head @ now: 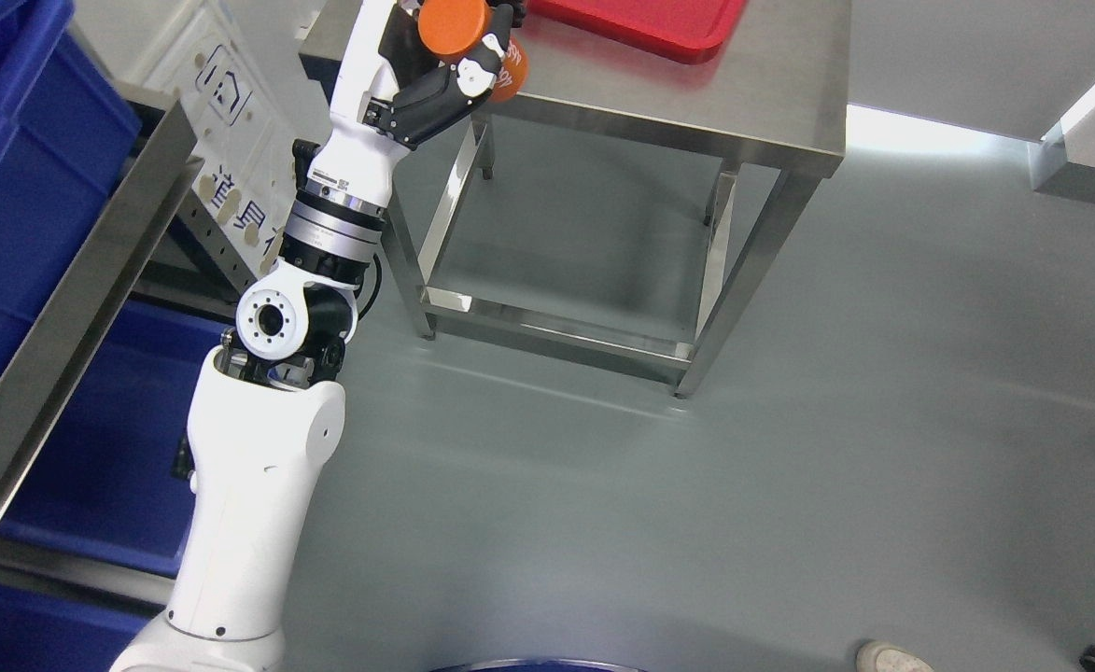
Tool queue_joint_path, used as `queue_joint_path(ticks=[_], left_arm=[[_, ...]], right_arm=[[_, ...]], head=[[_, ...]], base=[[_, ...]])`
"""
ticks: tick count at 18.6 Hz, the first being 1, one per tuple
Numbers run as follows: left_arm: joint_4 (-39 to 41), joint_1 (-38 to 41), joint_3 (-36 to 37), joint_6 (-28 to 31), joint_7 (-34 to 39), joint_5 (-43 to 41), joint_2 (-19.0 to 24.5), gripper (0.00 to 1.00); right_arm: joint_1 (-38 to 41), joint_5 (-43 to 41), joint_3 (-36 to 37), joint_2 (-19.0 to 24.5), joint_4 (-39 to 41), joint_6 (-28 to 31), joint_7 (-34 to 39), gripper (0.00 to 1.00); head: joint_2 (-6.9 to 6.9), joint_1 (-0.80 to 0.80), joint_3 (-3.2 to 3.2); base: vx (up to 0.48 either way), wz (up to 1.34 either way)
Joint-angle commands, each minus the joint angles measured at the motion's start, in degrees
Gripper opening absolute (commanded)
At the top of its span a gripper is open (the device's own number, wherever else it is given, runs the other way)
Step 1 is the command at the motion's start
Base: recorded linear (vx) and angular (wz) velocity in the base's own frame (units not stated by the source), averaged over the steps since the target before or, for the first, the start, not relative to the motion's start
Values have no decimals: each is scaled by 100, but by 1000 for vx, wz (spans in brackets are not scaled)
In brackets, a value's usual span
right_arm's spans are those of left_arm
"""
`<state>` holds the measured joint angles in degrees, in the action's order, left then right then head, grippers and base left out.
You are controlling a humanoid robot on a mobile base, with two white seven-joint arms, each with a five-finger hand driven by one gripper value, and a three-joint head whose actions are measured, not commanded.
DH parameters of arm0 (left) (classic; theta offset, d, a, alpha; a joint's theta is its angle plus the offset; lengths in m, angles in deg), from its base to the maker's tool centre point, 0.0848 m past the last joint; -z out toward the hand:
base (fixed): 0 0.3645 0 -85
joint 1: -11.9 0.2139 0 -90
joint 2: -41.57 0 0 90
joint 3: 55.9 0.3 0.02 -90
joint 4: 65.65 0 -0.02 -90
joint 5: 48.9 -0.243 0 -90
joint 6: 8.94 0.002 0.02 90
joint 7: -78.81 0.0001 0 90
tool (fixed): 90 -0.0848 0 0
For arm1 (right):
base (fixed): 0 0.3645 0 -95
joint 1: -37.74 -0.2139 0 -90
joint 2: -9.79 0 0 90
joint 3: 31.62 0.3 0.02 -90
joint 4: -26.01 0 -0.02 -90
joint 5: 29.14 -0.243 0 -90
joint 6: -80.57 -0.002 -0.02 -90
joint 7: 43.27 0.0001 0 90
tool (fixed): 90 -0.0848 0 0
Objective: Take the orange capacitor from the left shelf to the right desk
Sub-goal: 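Hold the cylinder in the left hand while turning toward the steel table, then lower the held cylinder into the red tray with the left hand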
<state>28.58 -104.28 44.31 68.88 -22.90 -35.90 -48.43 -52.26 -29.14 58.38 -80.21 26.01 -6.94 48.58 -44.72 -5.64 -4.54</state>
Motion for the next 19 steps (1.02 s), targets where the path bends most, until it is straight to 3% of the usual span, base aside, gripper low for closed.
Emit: queue_joint_path(ticks=[1,14,17,19], left_arm=[[-1,113,315,-171,-6,0,100,2],[-19,139,367,-250,2,9,100,2],[-27,139,578,-58,90,0,100,2],[-97,139,789,442,90,-9,100,2]], right_arm=[[9,0,62,-100,193,-3,0,100],[9,0,62,-100,193,5,0,100],[9,0,62,-100,193,5,0,100],[9,0,62,-100,193,5,0,100]], head=[[0,0,0],[0,0,0],[0,0,0],[0,0,0]], base=[[323,-174],[347,-137],[294,-6],[284,3]])
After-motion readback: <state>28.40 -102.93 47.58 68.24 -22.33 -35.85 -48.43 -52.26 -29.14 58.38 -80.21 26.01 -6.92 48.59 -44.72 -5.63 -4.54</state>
